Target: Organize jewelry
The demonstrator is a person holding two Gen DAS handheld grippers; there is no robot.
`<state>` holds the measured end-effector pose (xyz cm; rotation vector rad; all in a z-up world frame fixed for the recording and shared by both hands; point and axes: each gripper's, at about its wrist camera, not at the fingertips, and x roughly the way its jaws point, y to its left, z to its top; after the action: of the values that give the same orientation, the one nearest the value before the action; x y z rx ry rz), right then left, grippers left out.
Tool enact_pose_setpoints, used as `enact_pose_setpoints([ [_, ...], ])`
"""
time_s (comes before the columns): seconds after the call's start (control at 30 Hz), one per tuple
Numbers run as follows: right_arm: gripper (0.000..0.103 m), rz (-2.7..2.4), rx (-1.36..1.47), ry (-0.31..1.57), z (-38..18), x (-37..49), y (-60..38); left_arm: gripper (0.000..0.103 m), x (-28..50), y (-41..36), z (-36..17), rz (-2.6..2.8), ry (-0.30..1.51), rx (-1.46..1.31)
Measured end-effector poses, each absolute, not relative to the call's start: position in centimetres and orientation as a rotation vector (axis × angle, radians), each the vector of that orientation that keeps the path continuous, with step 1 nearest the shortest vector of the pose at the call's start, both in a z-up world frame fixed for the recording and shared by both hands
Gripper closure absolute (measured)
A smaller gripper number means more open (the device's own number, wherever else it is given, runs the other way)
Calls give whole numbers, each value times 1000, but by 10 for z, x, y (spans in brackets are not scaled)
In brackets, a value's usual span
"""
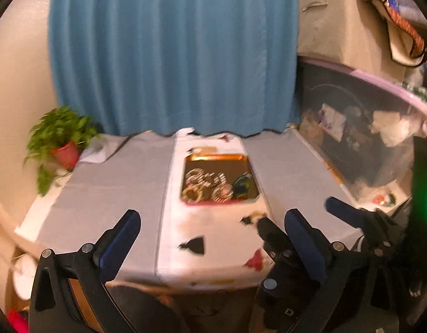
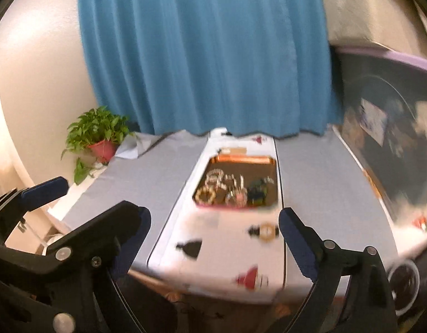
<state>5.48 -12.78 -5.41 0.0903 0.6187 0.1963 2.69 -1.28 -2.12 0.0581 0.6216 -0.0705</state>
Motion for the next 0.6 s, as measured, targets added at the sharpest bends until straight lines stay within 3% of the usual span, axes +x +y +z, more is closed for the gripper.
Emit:
enact_pose_setpoints([
  [0.6, 10, 172, 66, 657, -54, -4, -113, 0, -20, -2, -26, 3, 649, 50],
])
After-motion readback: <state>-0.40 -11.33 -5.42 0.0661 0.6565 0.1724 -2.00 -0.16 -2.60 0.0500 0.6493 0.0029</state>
